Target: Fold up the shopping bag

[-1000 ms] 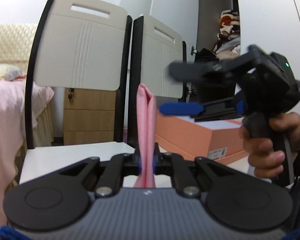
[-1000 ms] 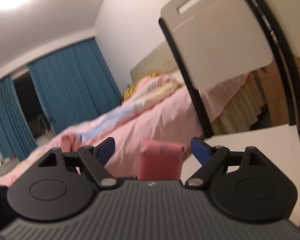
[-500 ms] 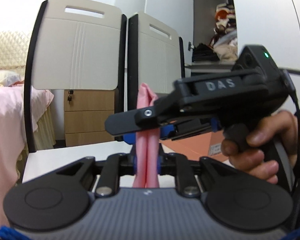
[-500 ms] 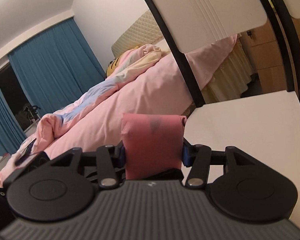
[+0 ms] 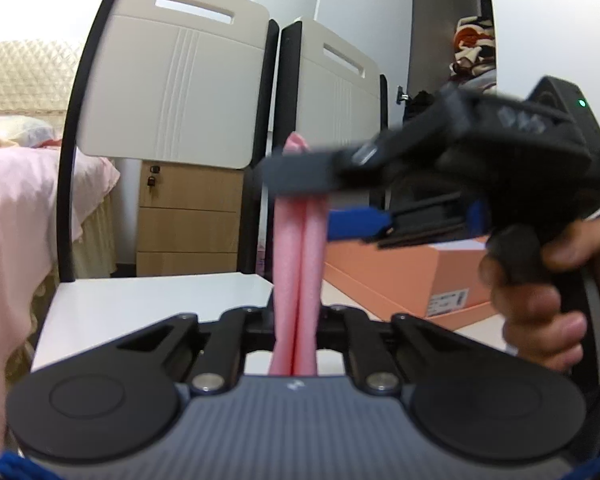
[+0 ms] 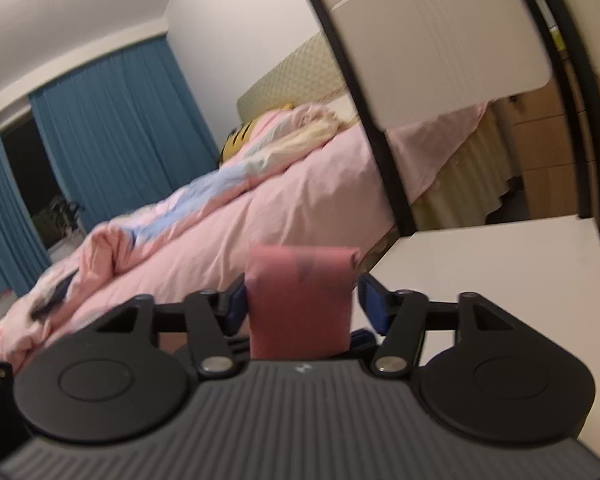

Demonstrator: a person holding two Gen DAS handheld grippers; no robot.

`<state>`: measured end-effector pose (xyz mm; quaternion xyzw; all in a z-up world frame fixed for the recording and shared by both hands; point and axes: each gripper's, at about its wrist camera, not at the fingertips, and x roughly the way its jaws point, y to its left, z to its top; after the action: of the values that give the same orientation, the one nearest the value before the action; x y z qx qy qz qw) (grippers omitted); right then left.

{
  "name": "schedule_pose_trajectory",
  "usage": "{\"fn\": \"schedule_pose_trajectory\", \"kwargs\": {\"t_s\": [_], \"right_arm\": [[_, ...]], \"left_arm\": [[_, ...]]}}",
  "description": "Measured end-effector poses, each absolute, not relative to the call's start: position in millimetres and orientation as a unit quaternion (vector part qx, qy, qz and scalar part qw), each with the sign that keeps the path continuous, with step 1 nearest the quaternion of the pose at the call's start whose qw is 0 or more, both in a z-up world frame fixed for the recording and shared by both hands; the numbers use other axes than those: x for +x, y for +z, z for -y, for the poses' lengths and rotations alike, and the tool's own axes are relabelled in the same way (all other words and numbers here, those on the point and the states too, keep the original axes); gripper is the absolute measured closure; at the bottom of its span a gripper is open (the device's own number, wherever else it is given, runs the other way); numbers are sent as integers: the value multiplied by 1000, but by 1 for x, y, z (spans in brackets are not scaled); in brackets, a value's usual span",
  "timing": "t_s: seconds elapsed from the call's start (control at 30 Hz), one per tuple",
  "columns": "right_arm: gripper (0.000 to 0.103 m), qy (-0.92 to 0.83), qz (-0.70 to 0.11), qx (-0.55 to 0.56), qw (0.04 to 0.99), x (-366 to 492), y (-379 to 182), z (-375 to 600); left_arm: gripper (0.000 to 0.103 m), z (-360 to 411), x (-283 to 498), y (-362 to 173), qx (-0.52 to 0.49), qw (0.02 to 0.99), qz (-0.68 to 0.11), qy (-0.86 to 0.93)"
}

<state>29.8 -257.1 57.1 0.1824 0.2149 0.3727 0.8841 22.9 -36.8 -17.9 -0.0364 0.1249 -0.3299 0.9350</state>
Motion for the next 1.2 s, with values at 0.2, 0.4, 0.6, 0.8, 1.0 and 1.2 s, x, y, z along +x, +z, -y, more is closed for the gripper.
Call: {"fn": "schedule_pose_trajectory", "kwargs": {"t_s": [0.2, 0.4, 0.6, 0.8, 1.0, 1.2], "right_arm": [[19, 324, -155, 194, 913, 8, 74, 302], [19, 257, -123, 181, 941, -22, 82, 353], [19, 188, -140, 153, 960, -41, 74, 388], [20, 124, -170, 122, 970, -53, 59, 414], [21, 77, -214, 117, 967, -47, 42, 428], [41, 48, -231, 124, 964, -42, 35, 435]], "left_arm": [[91, 36, 18, -15, -58, 935, -119, -330], [91, 41, 5, -10, -57, 933, -112, -338], [89, 52, -6, -13, -37, 930, -116, -348], [87, 55, -3, -18, -30, 927, -131, -349], [86, 52, 5, -24, -38, 926, -152, -344], [85, 51, 11, -28, -41, 925, -162, -340]]}}
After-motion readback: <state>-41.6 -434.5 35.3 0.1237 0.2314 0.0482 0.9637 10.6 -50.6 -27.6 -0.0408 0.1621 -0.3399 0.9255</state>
